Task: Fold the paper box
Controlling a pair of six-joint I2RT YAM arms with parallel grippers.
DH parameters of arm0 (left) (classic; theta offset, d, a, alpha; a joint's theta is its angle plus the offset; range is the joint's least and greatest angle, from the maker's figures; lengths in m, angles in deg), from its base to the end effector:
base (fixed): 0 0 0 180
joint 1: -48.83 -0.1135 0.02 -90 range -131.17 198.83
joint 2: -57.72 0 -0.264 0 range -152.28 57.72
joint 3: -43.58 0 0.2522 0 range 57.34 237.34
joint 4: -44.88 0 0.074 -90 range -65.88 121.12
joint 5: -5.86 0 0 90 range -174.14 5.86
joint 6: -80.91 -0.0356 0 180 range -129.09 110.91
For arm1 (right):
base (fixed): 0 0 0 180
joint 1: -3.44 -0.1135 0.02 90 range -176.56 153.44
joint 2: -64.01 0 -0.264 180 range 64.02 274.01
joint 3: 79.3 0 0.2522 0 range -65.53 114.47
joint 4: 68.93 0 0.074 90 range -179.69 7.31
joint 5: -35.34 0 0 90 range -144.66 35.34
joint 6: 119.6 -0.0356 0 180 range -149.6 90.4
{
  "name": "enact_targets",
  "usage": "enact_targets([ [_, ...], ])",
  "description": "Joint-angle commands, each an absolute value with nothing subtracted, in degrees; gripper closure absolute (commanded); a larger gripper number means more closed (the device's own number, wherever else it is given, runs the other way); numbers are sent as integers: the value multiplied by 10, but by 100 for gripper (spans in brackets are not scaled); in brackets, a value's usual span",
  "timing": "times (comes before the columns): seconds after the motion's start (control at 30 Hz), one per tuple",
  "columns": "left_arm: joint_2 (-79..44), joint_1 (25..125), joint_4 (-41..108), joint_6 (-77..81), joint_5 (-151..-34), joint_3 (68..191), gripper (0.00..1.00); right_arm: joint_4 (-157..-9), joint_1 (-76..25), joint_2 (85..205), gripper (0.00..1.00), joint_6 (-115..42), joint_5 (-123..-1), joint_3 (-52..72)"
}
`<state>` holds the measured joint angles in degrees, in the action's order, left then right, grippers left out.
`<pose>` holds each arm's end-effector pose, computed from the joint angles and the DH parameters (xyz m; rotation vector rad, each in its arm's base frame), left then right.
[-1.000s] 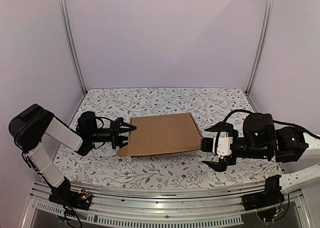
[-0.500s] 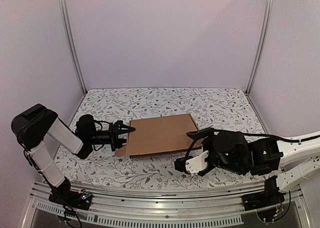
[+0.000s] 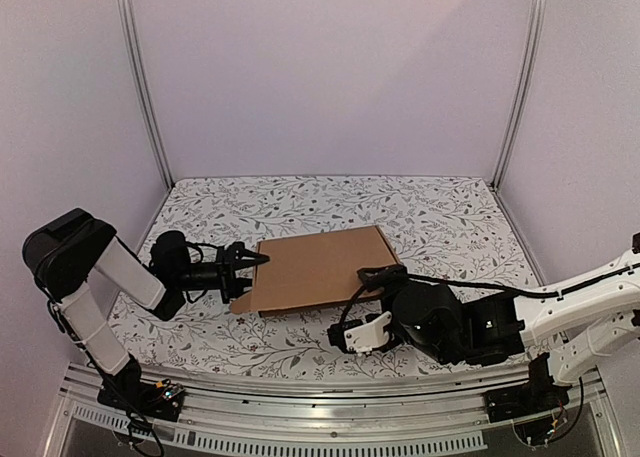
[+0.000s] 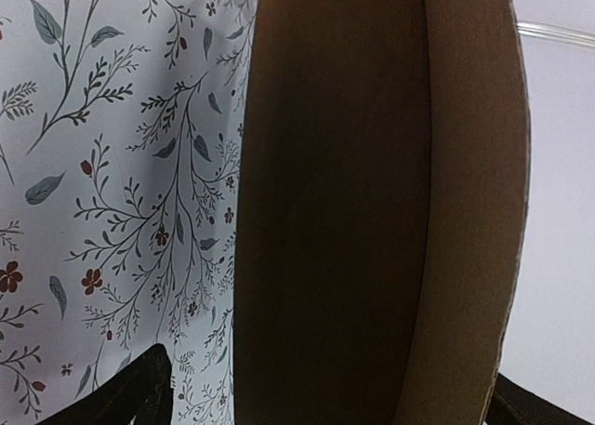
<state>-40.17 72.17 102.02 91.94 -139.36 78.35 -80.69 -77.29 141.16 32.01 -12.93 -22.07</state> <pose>0.2309 -0.1315 0.1402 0.5291 -2.1836 2.1153 0.0691 0.2765 0.2321 -1.7319 1.0339 -0.5587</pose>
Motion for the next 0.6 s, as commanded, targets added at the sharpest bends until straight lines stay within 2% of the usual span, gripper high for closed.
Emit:
enact_targets([
  [0.0, -401, 722, 1054, 921, -1408, 777, 100, -772, -777, 1421, 7, 331, -100, -227],
  [0.2, -398, 731, 1053, 922, -1405, 780, 100, -772, -776, 1436, 29, 325, -87, -221],
  [0.57, -386, 740, 1043, 922, -1401, 780, 100, -772, -777, 1443, 50, 323, -69, -219],
])
